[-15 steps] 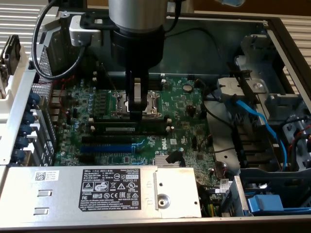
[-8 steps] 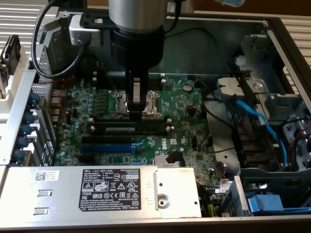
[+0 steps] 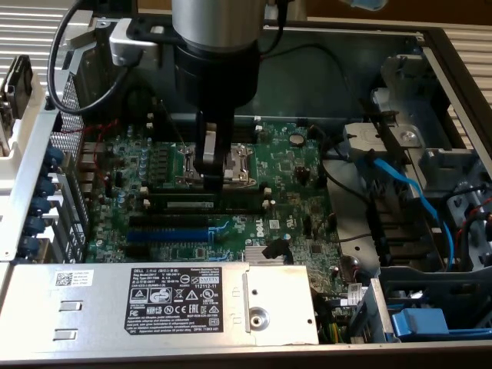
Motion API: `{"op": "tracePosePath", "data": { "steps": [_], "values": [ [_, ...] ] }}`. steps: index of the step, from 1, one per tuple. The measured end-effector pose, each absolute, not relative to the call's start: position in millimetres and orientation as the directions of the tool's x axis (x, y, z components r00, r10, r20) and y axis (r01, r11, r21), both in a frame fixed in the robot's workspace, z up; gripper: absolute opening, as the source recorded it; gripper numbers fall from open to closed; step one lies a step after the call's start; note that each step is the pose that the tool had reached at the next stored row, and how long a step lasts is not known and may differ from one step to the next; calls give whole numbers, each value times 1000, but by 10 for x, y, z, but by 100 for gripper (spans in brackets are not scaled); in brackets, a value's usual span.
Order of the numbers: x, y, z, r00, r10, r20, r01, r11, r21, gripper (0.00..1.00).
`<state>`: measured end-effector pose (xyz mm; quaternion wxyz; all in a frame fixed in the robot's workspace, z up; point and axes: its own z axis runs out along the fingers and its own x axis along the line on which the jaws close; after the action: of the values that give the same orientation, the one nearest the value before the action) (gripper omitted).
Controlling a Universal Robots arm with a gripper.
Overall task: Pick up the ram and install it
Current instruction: 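Press down the ram until it locks into place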
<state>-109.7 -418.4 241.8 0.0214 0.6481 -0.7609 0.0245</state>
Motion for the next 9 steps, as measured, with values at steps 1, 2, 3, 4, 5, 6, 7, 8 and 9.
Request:
{"op": "tracePosePath", "data": {
  "steps": [1, 2, 3, 4, 5, 6, 7, 8, 9],
  "values": [
    [-1097, -4184, 2418, -173, -983, 64, -985, 173, -9, 10],
    [-1098, -4185, 2418, -188, -980, 64, -982, 188, -9, 10],
    [-1097, -4184, 2417, -203, -977, 64, -979, 203, -9, 10],
    [-1097, -4184, 2417, -218, -974, 64, -976, 218, -9, 10],
    [-1097, -4184, 2415, -233, -970, 64, -972, 233, -9, 10],
    [-1097, -4184, 2415, -249, -966, 64, -968, 249, -9, 10],
    [-1097, -4184, 2414, -264, -962, 64, -964, 264, -9, 10],
    [-1097, -4184, 2414, -280, -958, 64, -960, 280, -9, 10],
    [-1097, -4184, 2413, -296, -953, 64, -955, 296, -9, 10]
  ]
}}
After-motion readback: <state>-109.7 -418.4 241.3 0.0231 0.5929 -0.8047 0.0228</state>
